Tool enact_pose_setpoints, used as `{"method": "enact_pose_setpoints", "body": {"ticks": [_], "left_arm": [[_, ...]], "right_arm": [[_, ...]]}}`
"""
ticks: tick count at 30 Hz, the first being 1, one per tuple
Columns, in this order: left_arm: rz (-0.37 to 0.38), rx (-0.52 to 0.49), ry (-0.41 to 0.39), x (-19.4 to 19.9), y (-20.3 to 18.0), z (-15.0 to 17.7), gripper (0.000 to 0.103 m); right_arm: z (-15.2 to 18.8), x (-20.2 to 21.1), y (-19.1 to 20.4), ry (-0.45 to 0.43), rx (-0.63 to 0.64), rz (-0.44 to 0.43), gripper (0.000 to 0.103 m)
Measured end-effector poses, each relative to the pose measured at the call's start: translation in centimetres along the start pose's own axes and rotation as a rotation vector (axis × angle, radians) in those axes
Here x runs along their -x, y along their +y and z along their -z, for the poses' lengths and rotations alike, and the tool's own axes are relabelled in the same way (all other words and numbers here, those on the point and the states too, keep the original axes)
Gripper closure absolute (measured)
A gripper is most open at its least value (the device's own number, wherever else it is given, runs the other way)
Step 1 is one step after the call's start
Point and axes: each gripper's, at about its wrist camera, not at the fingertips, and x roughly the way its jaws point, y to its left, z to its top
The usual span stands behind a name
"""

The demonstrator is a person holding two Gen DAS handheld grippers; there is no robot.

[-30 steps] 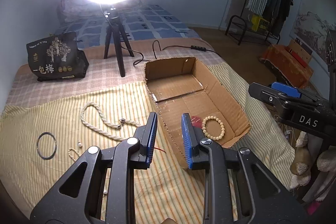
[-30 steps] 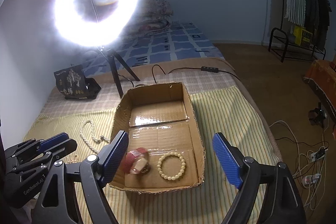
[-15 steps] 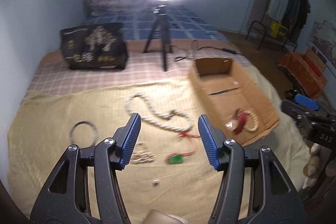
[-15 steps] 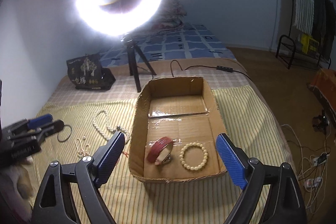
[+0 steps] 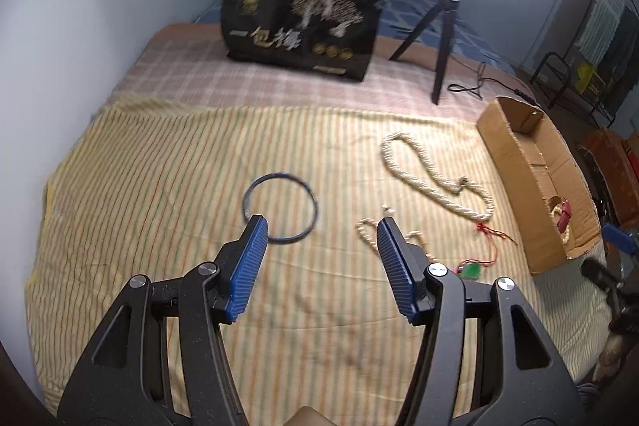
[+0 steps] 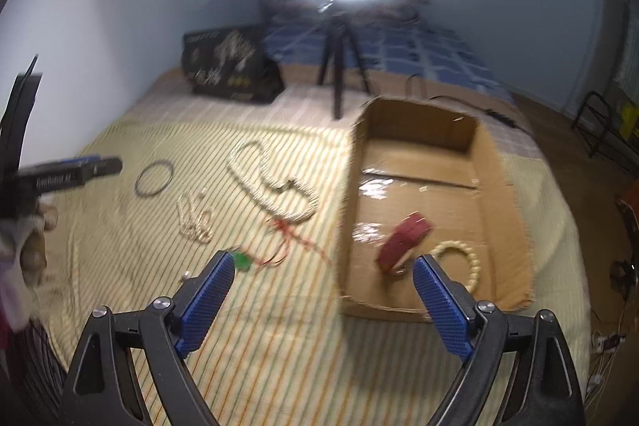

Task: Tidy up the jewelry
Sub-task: 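Withdraw the left tool toward the black ring while the right tool heads to the jade pendant, then close the left tool on the black rubber ring and lift it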

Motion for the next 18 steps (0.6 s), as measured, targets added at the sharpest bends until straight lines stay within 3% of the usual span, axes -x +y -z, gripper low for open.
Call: {"method": "enact_pose_setpoints", "body": {"ticks": [10,13,18], "left_arm": [[0.031,0.089,0.114,-4.1,4.8,0.2,0.045],[0.025,0.121,0.145,-5.5,5.9,0.1,0.054],[0.024,0.171,0.185,-8.1,7.4,-0.4,0.06]], "right_arm": [[0.4,-4.8,3.4,0.135,0.113,-0.15,0.039],[0.4,-5.7,4.1,0.155,0.143,-0.158,0.043],[0.3,-6.9,5.1,0.186,0.164,-0.19,0.049]]}}
